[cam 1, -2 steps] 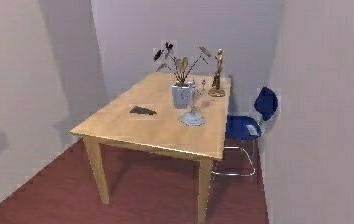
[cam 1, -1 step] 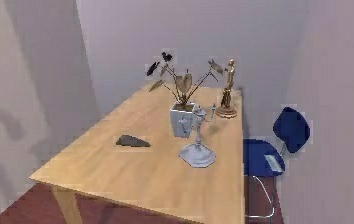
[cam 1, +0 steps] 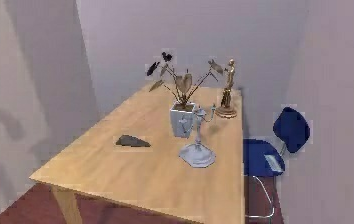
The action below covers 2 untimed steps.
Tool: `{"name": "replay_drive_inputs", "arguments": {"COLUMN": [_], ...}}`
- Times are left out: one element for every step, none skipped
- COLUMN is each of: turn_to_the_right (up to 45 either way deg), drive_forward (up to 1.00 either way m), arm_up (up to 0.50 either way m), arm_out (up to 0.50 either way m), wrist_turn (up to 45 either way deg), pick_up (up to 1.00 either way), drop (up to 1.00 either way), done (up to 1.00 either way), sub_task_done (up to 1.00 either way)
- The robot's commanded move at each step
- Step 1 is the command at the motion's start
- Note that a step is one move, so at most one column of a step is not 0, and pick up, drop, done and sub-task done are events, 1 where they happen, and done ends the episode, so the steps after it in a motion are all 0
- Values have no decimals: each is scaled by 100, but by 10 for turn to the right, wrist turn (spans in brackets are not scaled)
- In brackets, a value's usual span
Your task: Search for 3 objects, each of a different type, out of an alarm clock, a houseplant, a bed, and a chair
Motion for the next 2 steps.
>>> {"name": "replay_drive_inputs", "arguments": {"turn_to_the_right": [450, 450], "drive_forward": [0, 0], "arm_up": [0, 0], "arm_out": [0, 0], "wrist_turn": [0, 0], "pick_up": [0, 0], "drop": [0, 0], "done": [0, 0], "sub_task_done": [0, 0]}}
